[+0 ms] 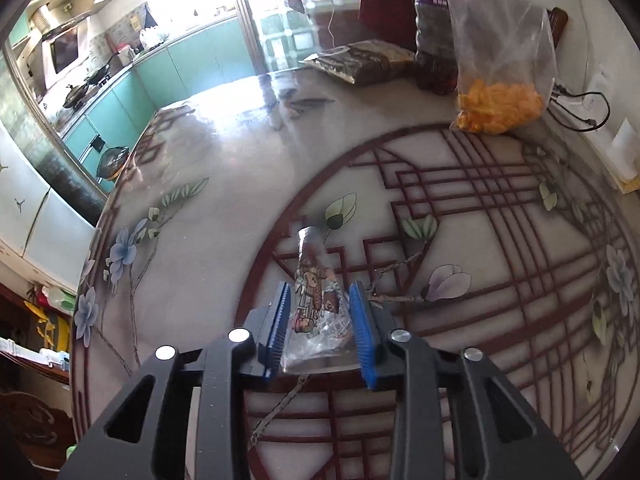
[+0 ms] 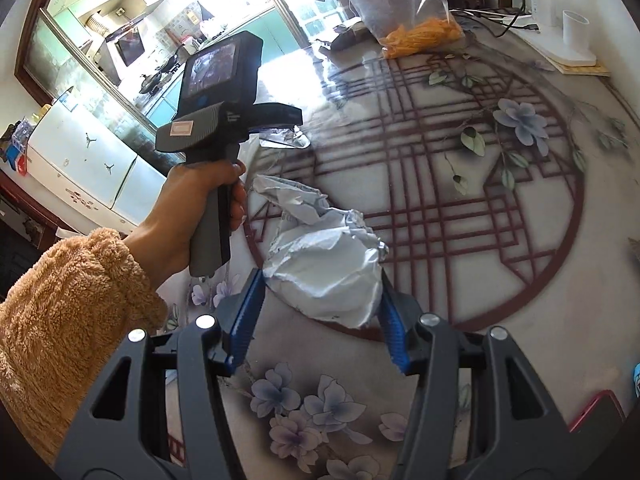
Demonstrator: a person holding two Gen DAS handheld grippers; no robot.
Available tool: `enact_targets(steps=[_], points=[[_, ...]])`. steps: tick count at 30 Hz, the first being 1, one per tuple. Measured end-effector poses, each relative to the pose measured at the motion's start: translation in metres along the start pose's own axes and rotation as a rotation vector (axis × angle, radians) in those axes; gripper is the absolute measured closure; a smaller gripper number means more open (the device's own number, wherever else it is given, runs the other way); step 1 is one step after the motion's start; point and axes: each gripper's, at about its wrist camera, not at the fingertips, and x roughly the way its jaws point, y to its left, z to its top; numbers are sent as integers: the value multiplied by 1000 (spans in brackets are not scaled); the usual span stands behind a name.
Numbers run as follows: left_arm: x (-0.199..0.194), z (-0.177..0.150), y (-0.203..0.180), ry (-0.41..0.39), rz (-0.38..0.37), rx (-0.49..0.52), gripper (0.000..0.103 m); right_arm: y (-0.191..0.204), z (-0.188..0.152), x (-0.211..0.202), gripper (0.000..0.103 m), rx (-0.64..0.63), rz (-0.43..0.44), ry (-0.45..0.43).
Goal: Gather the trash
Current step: 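Grasp the silver foil wrapper with right gripper while left grasps the plastic bag, then carry the plastic bag and foil wrapper over the red bucket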
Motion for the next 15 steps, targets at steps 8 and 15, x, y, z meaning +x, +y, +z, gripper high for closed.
enact_targets(steps=[8, 15], points=[[-40, -36, 3, -68, -23, 63, 91, 9, -5, 12, 50, -53, -20, 39], [-112, -116, 41, -105, -61, 111, 91, 18, -14, 23, 50, -97, -57, 58]])
